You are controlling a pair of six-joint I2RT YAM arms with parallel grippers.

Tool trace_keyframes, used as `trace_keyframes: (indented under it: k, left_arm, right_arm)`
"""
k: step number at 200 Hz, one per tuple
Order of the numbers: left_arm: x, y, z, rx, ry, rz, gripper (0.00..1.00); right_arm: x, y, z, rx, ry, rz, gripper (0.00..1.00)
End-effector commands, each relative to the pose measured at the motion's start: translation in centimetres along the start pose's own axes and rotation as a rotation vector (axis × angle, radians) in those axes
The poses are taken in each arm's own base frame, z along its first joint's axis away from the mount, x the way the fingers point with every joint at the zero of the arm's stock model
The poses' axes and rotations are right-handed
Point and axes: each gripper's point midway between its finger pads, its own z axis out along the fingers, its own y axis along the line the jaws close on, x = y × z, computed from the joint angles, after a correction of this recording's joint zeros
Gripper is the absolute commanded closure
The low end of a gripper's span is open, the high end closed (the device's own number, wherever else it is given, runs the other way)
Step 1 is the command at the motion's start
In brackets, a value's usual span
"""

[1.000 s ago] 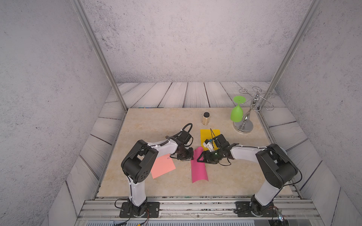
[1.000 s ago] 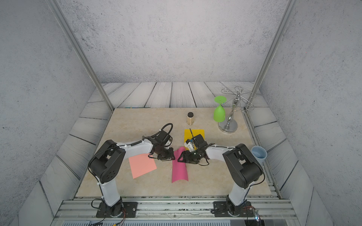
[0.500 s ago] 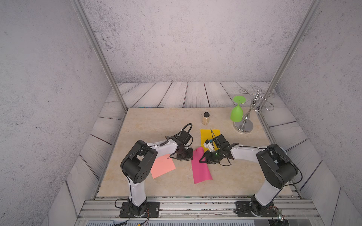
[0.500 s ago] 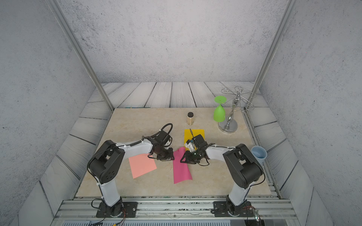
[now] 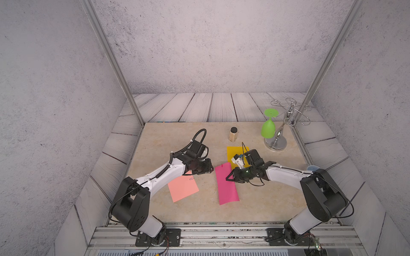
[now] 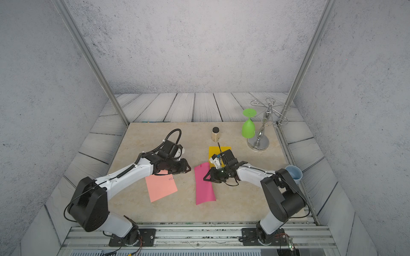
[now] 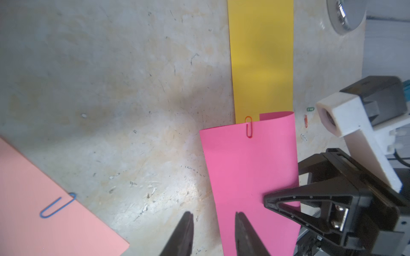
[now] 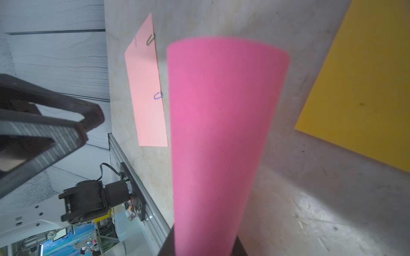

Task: Unclip the paperclips from the documents
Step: Pick up the document from the center of the board.

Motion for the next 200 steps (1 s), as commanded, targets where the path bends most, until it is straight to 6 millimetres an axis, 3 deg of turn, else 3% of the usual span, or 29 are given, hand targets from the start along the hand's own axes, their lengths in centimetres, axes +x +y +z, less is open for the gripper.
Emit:
trace_keyframes:
  k: [1, 43, 87, 200]
  left_arm:
    - [-0.1, -0.1, -0.9, 0.072, -0.024, -0.006, 0.59]
    - [-1.2, -1.3, -2.5, 0.232, -0.097, -0.040, 0.45]
    - [-2.4, -2.3, -3.5, 0.363, -0.145, -0.068, 0.38]
    - [-3.9, -5.9, -4.5, 0.570, -0.156, -0.055, 0.39]
  right_arm:
    - [-1.1, 3.3, -2.3, -0.118, -0.058, -0.031, 0.72]
    - [-1.5, 6.0, -4.9, -0.205, -0.090, -0.062, 0.72]
    - [-1.7, 7.9, -5.8, -0.270, -0.093, -0.072, 0.71]
    - [-1.3, 11.2, -5.2, -0.374, -0.055, -0.116, 0.71]
